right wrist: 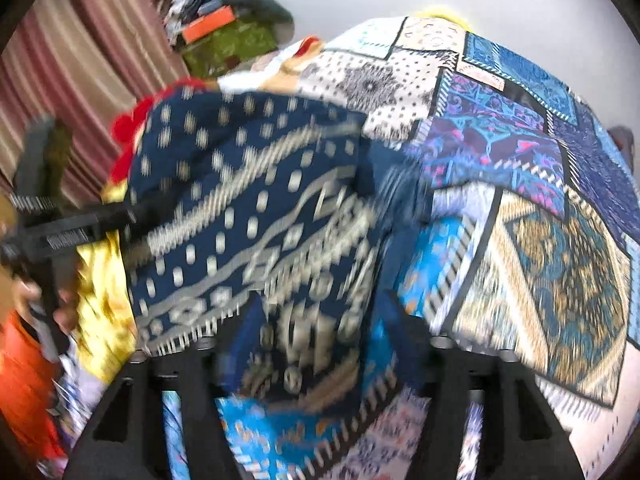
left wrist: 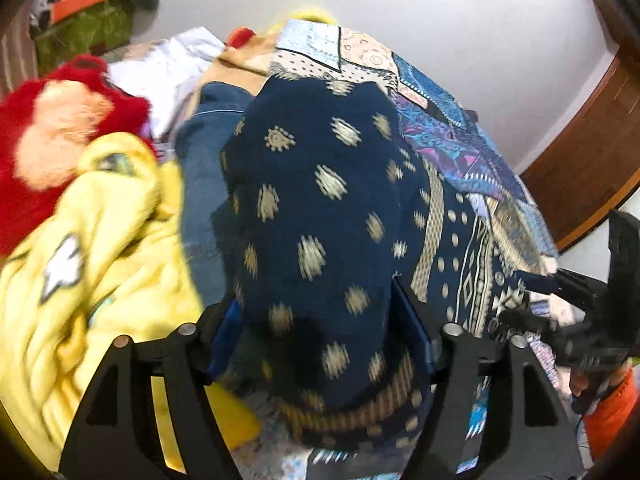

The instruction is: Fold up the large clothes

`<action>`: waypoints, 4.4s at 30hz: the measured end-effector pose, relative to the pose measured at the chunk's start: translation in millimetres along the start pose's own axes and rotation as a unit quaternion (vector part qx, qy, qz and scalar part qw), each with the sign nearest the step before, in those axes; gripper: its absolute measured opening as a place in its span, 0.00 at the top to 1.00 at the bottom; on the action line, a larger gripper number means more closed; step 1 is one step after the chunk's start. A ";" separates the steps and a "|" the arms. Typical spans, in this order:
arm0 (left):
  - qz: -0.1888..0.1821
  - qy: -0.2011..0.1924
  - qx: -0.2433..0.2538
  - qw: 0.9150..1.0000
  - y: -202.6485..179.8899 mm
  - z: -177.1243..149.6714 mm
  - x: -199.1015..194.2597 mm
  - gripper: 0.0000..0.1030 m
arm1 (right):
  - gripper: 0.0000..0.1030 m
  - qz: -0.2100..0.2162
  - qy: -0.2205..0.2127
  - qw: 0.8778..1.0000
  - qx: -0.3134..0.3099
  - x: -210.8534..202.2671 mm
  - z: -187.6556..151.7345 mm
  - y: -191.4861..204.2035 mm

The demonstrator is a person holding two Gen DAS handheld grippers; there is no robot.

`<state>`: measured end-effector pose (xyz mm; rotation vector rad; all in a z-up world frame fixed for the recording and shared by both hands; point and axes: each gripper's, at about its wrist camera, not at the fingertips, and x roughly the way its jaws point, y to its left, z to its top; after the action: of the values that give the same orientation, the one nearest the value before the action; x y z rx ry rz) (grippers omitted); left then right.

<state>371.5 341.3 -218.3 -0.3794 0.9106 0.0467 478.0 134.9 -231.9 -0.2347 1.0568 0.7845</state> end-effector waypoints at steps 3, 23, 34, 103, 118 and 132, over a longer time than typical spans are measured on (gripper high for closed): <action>0.035 -0.008 0.019 0.999 -4.4 -21.2 -20.8 0.26 | 0.30 -0.041 0.019 0.999 -0.030 7.1 -30.5 13.4; 0.047 -0.302 0.082 0.949 -136.5 -100.6 -305.2 0.26 | 0.30 -0.034 -0.313 0.949 -0.038 -299.5 -104.8 97.2; 0.070 -0.410 0.119 0.902 -197.5 -165.8 -373.6 0.26 | 0.30 -0.028 -0.434 0.899 -0.044 -391.5 -174.0 147.3; 0.089 -0.399 0.101 0.907 -199.2 -179.2 -347.6 0.00 | 0.00 -0.112 -0.419 0.901 -0.005 -378.4 -201.1 148.7; 0.082 -0.392 0.105 0.910 -197.1 -177.6 -346.9 0.00 | 0.00 -0.115 -0.419 0.900 -0.001 -380.2 -199.3 148.4; 0.070 -0.388 0.116 0.911 -199.5 -181.5 -346.6 0.00 | 0.00 -0.117 -0.421 0.900 0.002 -381.3 -198.3 147.3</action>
<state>59.1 135.0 11.3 -0.0489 0.1436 0.2048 144.0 -41.9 20.4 -0.0017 0.2003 0.5701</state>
